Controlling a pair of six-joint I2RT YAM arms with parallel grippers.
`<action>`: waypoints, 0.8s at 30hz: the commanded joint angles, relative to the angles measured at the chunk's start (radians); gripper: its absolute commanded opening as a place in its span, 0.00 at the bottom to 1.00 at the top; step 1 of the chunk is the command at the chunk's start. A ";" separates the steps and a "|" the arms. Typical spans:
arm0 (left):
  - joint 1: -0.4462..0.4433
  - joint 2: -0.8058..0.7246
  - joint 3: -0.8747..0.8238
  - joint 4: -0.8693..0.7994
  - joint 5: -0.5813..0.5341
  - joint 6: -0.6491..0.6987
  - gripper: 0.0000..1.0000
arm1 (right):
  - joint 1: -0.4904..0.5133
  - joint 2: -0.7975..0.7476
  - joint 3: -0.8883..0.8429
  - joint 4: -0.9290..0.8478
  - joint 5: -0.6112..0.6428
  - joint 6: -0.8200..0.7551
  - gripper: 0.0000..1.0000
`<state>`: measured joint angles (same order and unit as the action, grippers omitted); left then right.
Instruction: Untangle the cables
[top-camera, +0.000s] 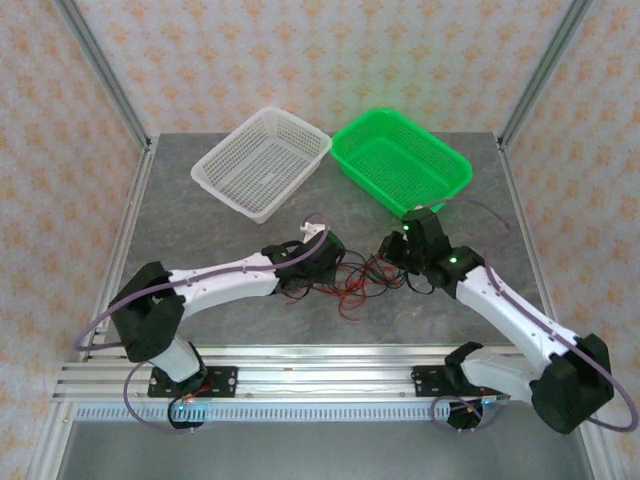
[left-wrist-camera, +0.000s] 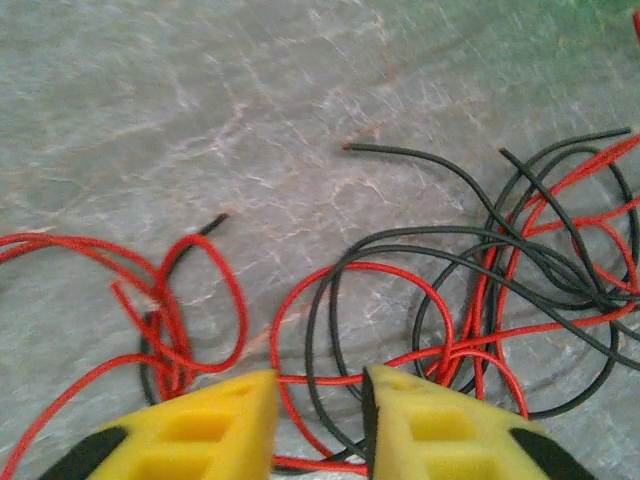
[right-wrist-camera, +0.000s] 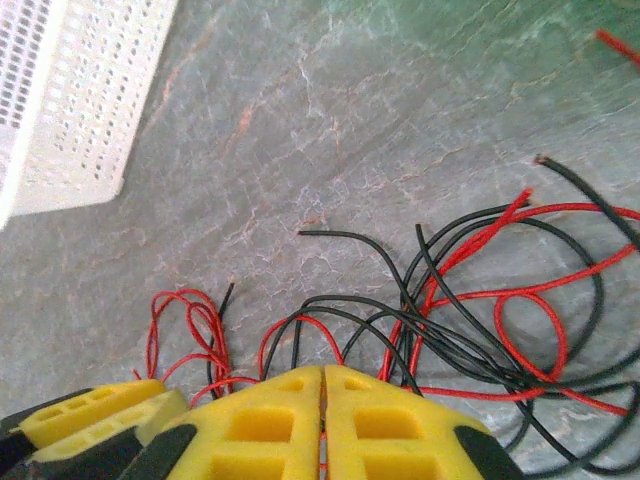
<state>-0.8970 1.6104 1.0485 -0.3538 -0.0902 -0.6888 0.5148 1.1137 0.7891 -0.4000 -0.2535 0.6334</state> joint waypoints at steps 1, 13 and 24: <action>-0.004 0.064 0.027 0.086 0.078 0.008 0.26 | 0.005 0.077 -0.020 0.114 -0.038 0.021 0.08; 0.028 0.250 0.024 0.119 0.000 -0.025 0.25 | 0.018 0.420 -0.064 0.292 0.006 0.072 0.08; 0.148 0.182 -0.167 0.166 -0.077 -0.091 0.47 | 0.004 0.571 -0.057 0.164 0.290 0.072 0.08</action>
<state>-0.7883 1.7927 0.9527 -0.1173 -0.0895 -0.7452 0.5343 1.6196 0.7593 -0.0853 -0.1558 0.7044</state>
